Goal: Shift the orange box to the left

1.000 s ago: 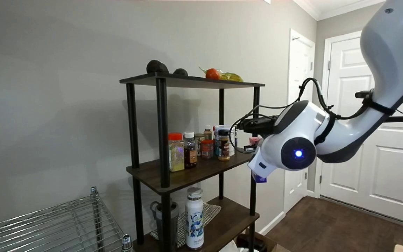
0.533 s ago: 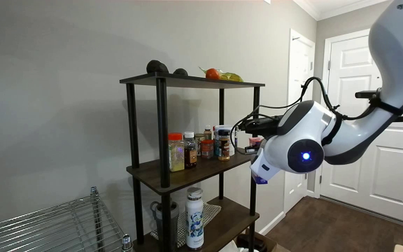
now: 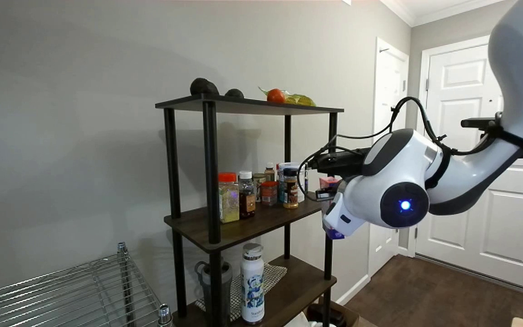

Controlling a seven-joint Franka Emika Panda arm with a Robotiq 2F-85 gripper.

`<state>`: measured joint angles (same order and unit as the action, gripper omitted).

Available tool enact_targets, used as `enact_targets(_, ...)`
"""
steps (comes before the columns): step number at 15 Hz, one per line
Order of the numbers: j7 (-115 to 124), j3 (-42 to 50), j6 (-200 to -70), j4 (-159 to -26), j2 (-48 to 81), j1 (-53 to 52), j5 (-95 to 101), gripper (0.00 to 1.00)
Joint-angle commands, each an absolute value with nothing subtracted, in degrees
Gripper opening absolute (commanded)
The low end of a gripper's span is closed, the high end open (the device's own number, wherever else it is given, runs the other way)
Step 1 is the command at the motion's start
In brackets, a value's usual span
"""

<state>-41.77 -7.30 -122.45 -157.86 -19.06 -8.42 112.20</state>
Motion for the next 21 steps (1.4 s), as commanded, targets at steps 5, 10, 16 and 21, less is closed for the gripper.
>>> enact_targets(5, -41.58, -10.39, -121.16, -158.94, -23.21, -11.78, 114.49, 0.12)
enact_targets(10, -42.05, -12.56, -121.88, -159.08, -25.95, -14.57, 116.46, 0.12)
enact_targets(16, -42.40, -13.64, -122.25, -158.86, -27.63, -16.36, 117.43, 0.12)
enact_targets(21, -42.29, -13.47, -122.58, -159.12, -27.99, -16.34, 117.96, 0.12)
